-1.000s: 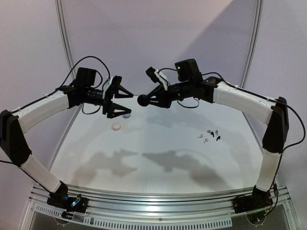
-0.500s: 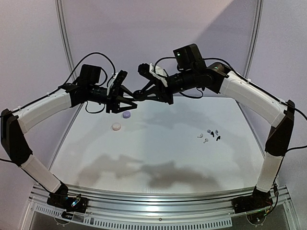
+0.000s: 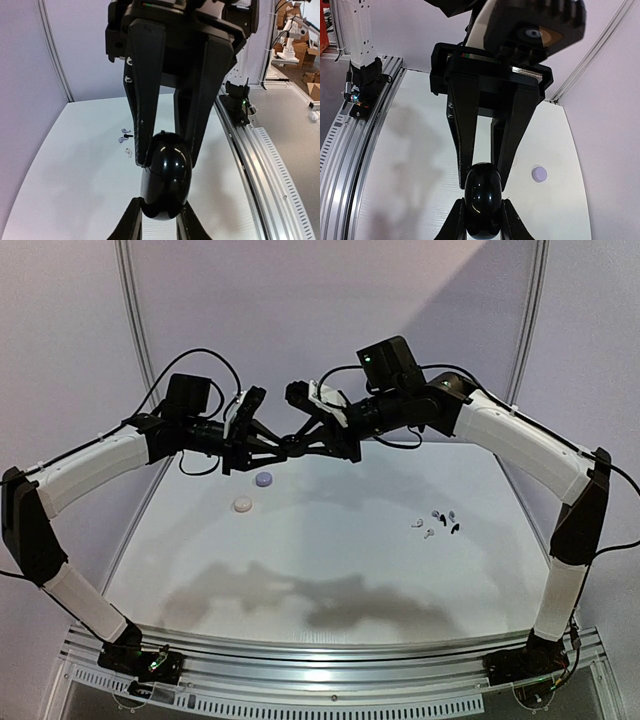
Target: Insert the wireless bluetooth earbuds into the charging case
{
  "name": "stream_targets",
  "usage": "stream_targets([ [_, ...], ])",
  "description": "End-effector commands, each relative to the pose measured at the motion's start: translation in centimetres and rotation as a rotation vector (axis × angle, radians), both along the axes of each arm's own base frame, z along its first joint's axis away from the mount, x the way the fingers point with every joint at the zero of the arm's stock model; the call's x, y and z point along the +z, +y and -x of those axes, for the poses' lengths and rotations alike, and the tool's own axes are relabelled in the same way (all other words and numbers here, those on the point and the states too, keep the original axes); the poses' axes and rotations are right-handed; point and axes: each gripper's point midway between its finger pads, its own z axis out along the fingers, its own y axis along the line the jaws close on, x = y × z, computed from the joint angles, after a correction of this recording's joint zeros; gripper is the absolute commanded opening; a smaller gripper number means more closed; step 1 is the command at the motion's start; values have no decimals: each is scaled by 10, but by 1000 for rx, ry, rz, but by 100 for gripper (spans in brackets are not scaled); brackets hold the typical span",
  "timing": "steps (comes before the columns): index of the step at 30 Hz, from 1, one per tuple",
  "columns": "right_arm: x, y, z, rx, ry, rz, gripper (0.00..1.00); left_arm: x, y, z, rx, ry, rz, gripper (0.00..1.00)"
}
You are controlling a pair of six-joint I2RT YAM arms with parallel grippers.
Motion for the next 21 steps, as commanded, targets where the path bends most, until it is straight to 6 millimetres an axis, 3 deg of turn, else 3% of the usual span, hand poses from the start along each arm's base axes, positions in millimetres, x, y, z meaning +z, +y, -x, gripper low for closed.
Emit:
stream_targets([
  [1, -7, 7, -5, -7, 0, 11, 0, 0, -9, 6, -43, -7, 10, 19],
  [6, -12, 8, -8, -19, 4, 23, 0, 0, -10, 9, -60, -22, 12, 11],
  [8, -14, 7, -9, -22, 4, 26, 0, 1, -10, 10, -69, -32, 17, 1],
  [13, -14, 9, -14, -45, 10, 18, 0, 4, -10, 15, -101, -54, 35, 0],
  [14, -13, 10, -16, -60, 10, 12, 9, 3, -10, 16, -103, -50, 40, 0],
  [17, -8, 10, -25, -123, 20, -19, 55, 6, -7, 11, -69, -3, 72, 0],
  [19, -7, 9, -29, -150, 18, -37, 69, 11, -4, 7, -47, 28, 109, 0],
  [21, -2, 8, -28, -159, 26, -66, 77, 19, -1, 5, -37, 22, 150, 0],
])
